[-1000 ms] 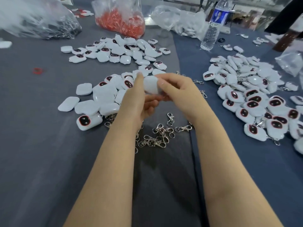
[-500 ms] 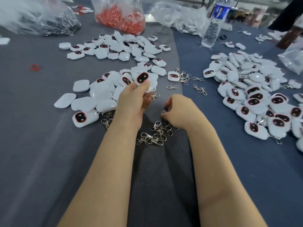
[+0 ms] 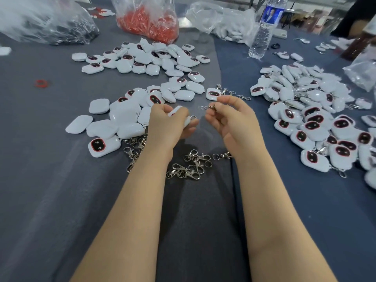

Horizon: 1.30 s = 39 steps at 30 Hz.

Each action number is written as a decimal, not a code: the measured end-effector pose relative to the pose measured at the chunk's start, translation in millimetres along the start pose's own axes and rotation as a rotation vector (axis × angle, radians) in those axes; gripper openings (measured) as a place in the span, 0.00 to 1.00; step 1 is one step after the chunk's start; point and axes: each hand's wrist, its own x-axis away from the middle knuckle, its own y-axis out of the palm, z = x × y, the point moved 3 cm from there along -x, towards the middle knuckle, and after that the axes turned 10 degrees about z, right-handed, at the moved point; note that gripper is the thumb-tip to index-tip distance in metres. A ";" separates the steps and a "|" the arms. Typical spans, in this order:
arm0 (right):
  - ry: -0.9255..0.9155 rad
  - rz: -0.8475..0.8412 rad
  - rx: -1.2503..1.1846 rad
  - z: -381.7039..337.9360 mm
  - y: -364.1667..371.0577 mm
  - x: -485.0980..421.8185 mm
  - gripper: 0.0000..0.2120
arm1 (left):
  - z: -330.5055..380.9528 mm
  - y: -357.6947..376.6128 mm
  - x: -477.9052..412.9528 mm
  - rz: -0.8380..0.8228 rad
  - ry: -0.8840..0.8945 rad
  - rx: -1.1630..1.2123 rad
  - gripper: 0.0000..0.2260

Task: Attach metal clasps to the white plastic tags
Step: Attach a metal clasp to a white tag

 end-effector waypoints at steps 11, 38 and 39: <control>-0.054 -0.065 0.084 -1.5 3.2 5.3 0.11 | 1.0 7.7 10.4 -0.237 0.164 -0.293 0.02; -0.535 -0.023 0.899 3.9 6.7 4.1 0.06 | 2.8 4.8 8.3 0.036 0.693 -0.647 0.04; -0.536 -0.021 0.882 3.5 7.0 4.6 0.05 | 2.5 5.0 8.2 0.038 0.696 -0.651 0.04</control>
